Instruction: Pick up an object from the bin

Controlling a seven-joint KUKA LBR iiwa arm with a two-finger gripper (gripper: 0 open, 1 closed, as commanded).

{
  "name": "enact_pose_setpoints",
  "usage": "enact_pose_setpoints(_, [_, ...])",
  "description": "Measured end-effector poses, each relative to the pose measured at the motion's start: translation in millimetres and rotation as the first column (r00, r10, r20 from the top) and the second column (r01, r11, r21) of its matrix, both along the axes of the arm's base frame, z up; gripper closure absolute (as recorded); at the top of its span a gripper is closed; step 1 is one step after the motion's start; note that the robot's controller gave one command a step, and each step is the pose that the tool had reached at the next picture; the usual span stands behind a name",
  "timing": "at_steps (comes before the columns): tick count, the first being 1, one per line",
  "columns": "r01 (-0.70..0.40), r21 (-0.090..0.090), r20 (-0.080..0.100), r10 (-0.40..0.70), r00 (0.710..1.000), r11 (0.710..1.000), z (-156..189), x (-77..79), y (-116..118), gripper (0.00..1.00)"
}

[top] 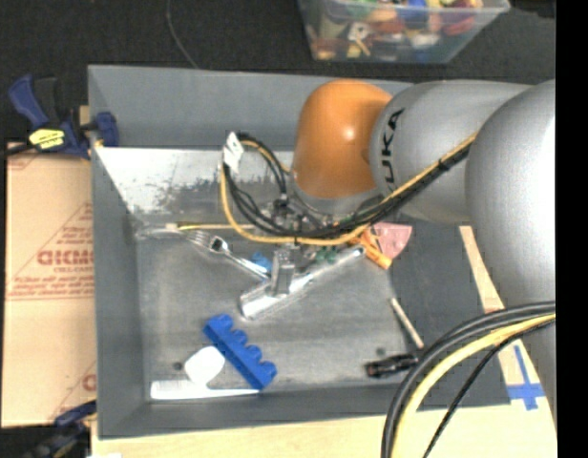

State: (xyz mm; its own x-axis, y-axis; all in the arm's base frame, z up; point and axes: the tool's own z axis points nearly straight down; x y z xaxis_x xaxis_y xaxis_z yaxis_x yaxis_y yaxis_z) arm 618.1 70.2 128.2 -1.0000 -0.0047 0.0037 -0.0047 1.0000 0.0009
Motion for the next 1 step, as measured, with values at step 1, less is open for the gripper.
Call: enact_pose_setpoints(1, [0.002,0.001,0.008,-0.002,1.000,1.000,5.2,1.7,-0.3,0.00])
